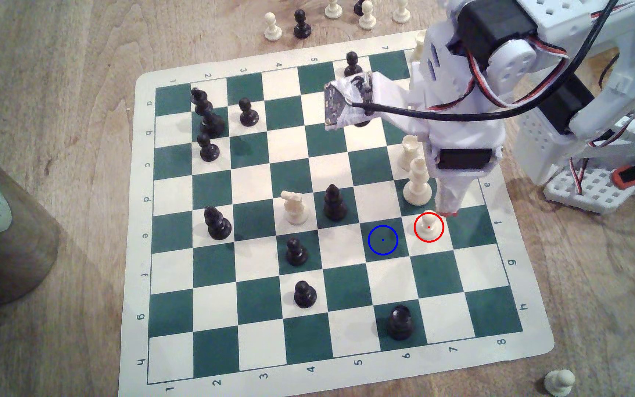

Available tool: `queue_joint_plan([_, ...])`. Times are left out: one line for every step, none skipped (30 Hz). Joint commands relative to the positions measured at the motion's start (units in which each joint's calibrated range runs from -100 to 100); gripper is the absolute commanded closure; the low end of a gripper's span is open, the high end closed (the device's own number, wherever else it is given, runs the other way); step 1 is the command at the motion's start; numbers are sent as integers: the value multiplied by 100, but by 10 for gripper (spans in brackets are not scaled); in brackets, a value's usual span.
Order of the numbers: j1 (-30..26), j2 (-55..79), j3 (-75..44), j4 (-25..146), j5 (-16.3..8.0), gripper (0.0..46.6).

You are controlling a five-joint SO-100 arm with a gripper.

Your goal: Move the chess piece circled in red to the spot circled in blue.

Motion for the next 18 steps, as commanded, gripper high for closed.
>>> queue_joint_plan([-39,97,-136,-176,-68,285])
queue_joint_plan([-55,140,-28,-266,-88,286])
queue_joint_plan([-63,140,45,-315,-93,286])
queue_joint_plan([-63,140,118,-364,-93,286])
queue_joint_plan([-63,140,199,-405,-93,286])
queue_joint_plan([-55,140,281,-446,-93,286])
queue_joint_plan([-55,114,435,-536,-93,284])
queue_joint_plan([-55,106,507,-569,-88,283])
queue_joint_plan([-55,97,571,-602,-88,283])
queue_joint_plan([-55,80,625,-626,-88,282])
queue_joint_plan([-71,80,716,-692,-93,281])
queue_joint_plan([-71,80,779,-766,-93,281])
queue_joint_plan([-71,80,852,-839,-93,280])
queue_joint_plan([-71,80,915,-921,-88,278])
queue_joint_plan([-71,89,988,-995,-88,277])
queue_joint_plan([-71,106,1088,-1118,-78,276])
queue_joint_plan([-71,114,1133,-1175,-78,276])
queue_joint_plan([-71,131,1169,-1224,-78,276])
